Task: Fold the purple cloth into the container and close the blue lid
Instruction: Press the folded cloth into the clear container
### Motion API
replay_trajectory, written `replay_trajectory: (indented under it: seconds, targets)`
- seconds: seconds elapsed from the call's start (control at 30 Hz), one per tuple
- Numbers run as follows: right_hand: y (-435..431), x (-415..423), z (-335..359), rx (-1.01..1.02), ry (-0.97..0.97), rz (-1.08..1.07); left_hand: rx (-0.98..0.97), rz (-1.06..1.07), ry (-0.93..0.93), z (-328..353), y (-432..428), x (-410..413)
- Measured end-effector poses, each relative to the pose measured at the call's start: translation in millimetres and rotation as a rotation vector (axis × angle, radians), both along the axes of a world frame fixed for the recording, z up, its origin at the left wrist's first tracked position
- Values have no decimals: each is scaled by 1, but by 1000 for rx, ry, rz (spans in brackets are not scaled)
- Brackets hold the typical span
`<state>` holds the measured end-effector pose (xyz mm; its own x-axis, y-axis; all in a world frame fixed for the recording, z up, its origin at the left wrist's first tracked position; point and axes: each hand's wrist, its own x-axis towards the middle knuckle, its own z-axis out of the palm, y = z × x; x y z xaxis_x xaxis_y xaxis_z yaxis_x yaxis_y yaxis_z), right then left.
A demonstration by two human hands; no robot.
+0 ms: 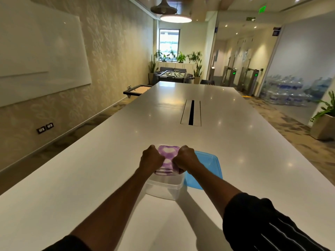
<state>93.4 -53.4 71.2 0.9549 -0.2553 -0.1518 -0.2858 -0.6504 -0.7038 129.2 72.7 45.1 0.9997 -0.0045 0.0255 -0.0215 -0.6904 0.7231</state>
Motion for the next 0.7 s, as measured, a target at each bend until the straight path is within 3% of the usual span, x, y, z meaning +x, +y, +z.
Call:
replay_trajectory:
  seconds: [0.3,0.7]
  targets:
    - [15,28,-15,-213,142,105,296,-272,-41,-10,-9,10]
    - [23,39,-44,-546,145,297,450,-379,69,-22,-7,9]
